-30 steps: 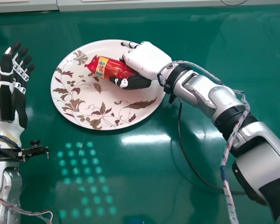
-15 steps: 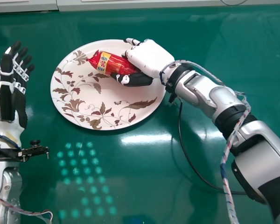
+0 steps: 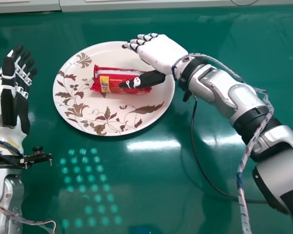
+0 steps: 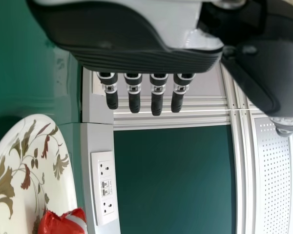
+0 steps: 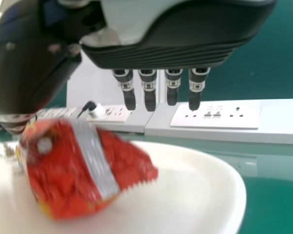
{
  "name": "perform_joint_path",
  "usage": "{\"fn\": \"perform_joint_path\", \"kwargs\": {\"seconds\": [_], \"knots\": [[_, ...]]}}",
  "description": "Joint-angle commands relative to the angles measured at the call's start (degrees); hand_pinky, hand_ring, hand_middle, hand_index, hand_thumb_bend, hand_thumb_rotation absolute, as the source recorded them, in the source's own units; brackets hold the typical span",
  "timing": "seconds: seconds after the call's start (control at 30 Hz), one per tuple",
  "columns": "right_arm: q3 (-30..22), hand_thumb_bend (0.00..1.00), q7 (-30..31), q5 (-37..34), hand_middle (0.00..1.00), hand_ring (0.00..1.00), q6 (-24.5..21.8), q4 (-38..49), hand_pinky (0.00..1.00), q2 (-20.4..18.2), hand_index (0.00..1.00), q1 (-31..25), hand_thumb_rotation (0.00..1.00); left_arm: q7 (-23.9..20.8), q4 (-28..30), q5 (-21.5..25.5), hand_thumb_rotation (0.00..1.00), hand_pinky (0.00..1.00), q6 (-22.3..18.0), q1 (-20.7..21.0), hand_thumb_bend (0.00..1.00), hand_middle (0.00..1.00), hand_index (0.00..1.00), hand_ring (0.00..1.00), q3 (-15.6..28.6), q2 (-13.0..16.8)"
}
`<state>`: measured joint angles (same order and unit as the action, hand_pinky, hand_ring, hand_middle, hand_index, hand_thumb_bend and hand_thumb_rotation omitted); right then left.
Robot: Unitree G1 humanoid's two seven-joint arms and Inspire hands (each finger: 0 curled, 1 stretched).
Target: Pick up biscuit and place it in the plate
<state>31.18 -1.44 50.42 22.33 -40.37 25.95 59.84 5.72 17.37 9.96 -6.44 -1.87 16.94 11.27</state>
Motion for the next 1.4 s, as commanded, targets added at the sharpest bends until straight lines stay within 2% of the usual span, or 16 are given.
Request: {"fn": "perform_joint_path", "kwargs": {"seconds": [0.0, 0.07, 0.17, 0.27, 0.37, 0.5, 0.57, 0.63, 0.7, 0.87, 0.93, 1.1, 1.37], "knots": [[-3.53, 1.00, 2.97, -4.24, 1.00, 1.00, -1.44, 4.39, 0.96, 1.63, 1.00, -2.99, 1.00, -0.64, -0.04, -0.71, 0.77, 1.00, 0.31, -0.51, 1.00, 1.00, 1.00, 1.00, -0.58, -0.56], [-6.71, 1.00, 6.25, -8.17, 1.00, 1.00, -3.31, 8.68, 0.95, 2.19, 1.00, -5.42, 1.00, -0.82, -0.63, -0.93, 0.78, 1.00, 0.47, -0.27, 1.00, 1.00, 1.00, 1.00, -0.90, -0.74], [-13.21, 1.00, 12.47, -15.87, 1.00, 1.00, -8.63, 19.32, 0.93, 3.48, 1.00, -11.41, 0.97, 0.18, -3.00, -0.19, 0.77, 1.00, -0.91, 0.63, 1.00, 1.00, 1.00, 1.00, -1.61, -0.99], [-20.07, 0.99, 17.37, -23.13, 1.00, 1.00, -14.20, 31.58, 0.91, 5.00, 1.00, -19.12, 0.78, 1.92, -6.72, 0.76, 0.74, 1.00, -3.99, 1.93, 0.96, 1.00, 1.00, 1.00, -2.38, -1.53], [-26.44, 0.94, 20.69, -29.82, 1.00, 1.00, -17.72, 40.46, 0.86, 6.30, 1.00, -26.57, 0.71, 2.50, -10.43, 0.25, 0.74, 1.00, -6.48, 3.29, 0.88, 1.00, 1.00, 1.00, -3.21, -2.23], [-32.55, 0.82, 20.40, -33.77, 1.00, 0.98, -19.59, 48.48, 0.85, 6.71, 1.00, -36.19, 0.61, 2.53, -13.05, -0.32, 0.77, 1.00, -6.60, 4.94, 0.89, 1.00, 1.00, 1.00, -4.64, -2.76], [-34.73, 0.78, 19.35, -35.01, 1.00, 0.96, -21.69, 52.53, 0.85, 5.12, 1.00, -40.54, 0.57, 2.44, -14.14, -0.34, 0.76, 1.00, -6.94, 5.66, 0.87, 1.00, 1.00, 1.00, -5.18, -3.17], [-36.71, 0.71, 17.60, -37.42, 0.97, 0.92, -23.18, 55.54, 0.81, 2.11, 0.98, -44.62, 0.49, 1.78, -14.98, -1.30, 0.78, 1.00, -7.59, 6.10, 0.87, 1.00, 1.00, 1.00, -5.72, -3.56], [-38.05, 0.65, 15.97, -39.66, 0.95, 0.91, -23.47, 57.58, 0.79, -0.55, 0.96, -48.16, 0.45, 1.54, -15.39, -1.37, 0.79, 1.00, -7.77, 6.22, 0.87, 1.00, 1.00, 1.00, -6.12, -4.14], [-39.02, 0.55, 11.80, -42.58, 0.94, 0.91, -21.37, 61.35, 0.80, -6.40, 0.93, -55.20, 0.51, 1.72, -17.23, -1.97, 0.80, 1.00, -9.26, 6.47, 0.88, 1.00, 1.00, 1.00, -6.80, -4.87], [-39.22, 0.54, 10.41, -43.31, 0.93, 0.90, -20.73, 62.65, 0.79, -8.30, 0.92, -57.51, 0.46, 1.52, -17.99, -2.38, 0.80, 1.00, -10.02, 6.56, 0.89, 1.00, 1.00, 1.00, -7.14, -5.25], [-40.21, 0.51, 8.90, -43.74, 0.94, 0.91, -18.37, 63.58, 0.80, -9.60, 0.92, -61.41, 0.43, 1.27, -18.91, -2.67, 0.81, 1.00, -10.83, 6.55, 0.95, 1.00, 1.00, 1.00, -8.10, -6.43], [-41.82, 0.51, 4.99, -43.63, 0.86, 0.82, -13.57, 62.21, 0.70, -11.80, 0.84, -63.12, 0.36, 0.90, -17.93, -1.98, 0.79, 1.00, -10.34, 6.66, 1.00, 1.00, 1.00, 1.00, -8.18, -7.54]]}}
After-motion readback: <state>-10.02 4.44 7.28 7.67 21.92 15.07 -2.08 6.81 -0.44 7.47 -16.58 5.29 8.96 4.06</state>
